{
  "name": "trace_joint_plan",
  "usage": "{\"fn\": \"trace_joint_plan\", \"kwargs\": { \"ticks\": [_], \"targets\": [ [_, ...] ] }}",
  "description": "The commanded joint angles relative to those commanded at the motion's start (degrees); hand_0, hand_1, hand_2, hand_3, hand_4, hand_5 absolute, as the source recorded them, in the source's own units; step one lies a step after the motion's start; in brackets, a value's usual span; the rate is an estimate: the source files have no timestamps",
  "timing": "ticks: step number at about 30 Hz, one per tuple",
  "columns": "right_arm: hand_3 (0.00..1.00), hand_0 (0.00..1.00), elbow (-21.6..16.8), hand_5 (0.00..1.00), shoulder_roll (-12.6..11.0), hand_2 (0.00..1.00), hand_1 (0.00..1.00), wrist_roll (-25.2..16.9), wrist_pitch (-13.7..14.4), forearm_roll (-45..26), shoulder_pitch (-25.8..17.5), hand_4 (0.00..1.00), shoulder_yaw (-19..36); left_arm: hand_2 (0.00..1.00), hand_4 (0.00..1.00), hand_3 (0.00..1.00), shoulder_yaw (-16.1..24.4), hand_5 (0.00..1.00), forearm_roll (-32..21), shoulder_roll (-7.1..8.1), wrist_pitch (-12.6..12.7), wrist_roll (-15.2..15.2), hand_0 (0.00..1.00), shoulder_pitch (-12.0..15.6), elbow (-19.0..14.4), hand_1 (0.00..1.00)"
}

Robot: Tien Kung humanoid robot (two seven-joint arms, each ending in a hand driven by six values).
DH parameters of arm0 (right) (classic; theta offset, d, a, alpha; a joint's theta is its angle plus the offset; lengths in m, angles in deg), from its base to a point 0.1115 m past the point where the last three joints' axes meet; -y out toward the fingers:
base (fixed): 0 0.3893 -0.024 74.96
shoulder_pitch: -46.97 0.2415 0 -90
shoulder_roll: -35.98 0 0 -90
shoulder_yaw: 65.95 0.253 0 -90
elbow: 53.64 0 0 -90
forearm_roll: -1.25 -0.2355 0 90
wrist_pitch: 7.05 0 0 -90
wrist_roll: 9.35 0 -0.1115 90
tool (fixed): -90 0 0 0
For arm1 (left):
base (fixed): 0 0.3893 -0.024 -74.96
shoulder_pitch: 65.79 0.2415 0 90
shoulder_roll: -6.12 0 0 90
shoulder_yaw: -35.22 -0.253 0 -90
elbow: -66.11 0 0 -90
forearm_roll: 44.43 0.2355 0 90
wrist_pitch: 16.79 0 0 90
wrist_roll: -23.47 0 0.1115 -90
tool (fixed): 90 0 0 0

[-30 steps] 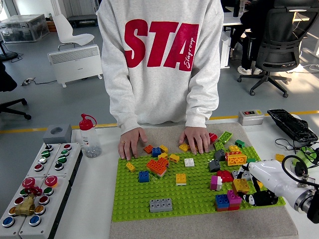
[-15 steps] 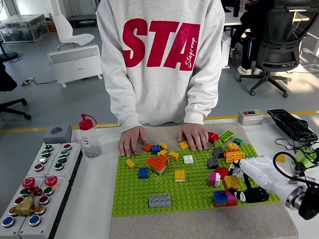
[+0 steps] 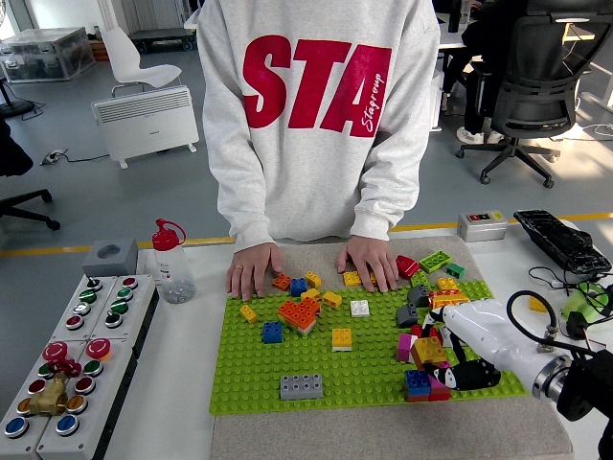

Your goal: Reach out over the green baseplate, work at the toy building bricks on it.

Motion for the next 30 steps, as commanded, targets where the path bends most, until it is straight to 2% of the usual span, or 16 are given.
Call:
{"fn": "trace_joint_plan", "kwargs": {
  "ticks": [20,25,30],
  "targets": [
    [0.506,0.251,0.0,0.18,-1.66,0.205,0.102,1.87,-1.17,1.18,-6.22,0.592,7.59,0.652,0.362,0.617,0.26,0.998,0.65,0.02,-0.06,-0.15,0.693,0.37,0.0,0.69],
    [0.506,0.252,0.0,0.18,-1.79,0.206,0.103,1.89,-1.09,1.45,-6.87,0.591,7.93,0.653,0.362,0.619,0.36,0.998,0.87,0.01,-0.05,-0.14,0.692,0.48,0.0,0.691],
    [0.506,0.252,0.0,0.18,-0.79,0.206,0.103,1.79,-0.85,1.7,-5.91,0.591,6.88,0.653,0.362,0.619,0.44,0.998,1.15,-0.01,-0.06,-0.23,0.692,0.56,0.0,0.691]
  ]
}}
